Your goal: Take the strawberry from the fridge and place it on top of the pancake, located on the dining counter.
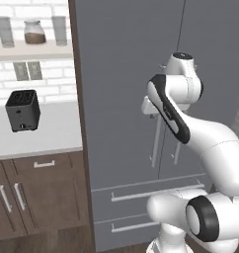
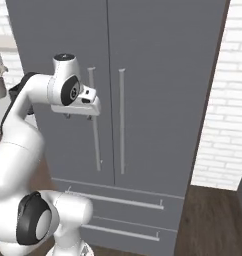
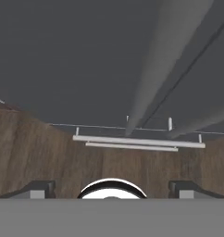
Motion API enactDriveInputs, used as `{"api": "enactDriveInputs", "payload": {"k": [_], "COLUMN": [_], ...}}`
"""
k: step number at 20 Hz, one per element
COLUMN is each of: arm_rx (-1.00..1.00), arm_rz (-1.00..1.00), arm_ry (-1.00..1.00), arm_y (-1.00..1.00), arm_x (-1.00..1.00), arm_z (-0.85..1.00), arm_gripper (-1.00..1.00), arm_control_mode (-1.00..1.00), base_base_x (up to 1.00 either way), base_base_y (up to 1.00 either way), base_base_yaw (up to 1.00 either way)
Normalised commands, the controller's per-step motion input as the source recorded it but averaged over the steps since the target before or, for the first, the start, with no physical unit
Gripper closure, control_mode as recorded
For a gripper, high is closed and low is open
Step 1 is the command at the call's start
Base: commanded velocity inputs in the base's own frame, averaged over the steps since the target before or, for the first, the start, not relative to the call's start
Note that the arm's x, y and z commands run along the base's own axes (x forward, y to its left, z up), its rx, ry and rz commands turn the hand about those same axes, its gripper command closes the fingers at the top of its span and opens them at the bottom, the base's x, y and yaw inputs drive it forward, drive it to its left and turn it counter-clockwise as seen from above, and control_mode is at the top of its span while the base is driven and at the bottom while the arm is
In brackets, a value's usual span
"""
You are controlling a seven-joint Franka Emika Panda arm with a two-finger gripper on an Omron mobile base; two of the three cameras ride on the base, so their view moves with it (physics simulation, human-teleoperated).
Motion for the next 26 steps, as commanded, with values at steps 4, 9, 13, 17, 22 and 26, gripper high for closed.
{"api": "enactDriveInputs", "payload": {"k": [4, 9, 13, 17, 22, 26], "arm_rx": [0.00, 0.00, 0.00, 0.00, 0.00, 0.00], "arm_rz": [0.00, 0.00, 0.00, 0.00, 0.00, 0.00], "arm_ry": [0.00, 0.00, 0.00, 0.00, 0.00, 0.00], "arm_y": [0.00, 0.00, 0.00, 0.00, 0.00, 0.00], "arm_x": [0.00, 0.00, 0.00, 0.00, 0.00, 0.00], "arm_z": [0.00, 0.00, 0.00, 0.00, 0.00, 0.00], "arm_gripper": [-1.00, -1.00, -1.00, -1.00, -1.00, -1.00], "arm_control_mode": [1.00, 1.00, 1.00, 1.00, 1.00, 1.00], "base_base_x": [-0.65, -0.18, 0.00, -0.06, -0.41, -0.52], "base_base_y": [-0.16, -0.42, -0.53, -0.10, 0.00, 0.00], "base_base_yaw": [-0.02, -0.10, -0.02, 0.00, 0.00, 0.00]}}
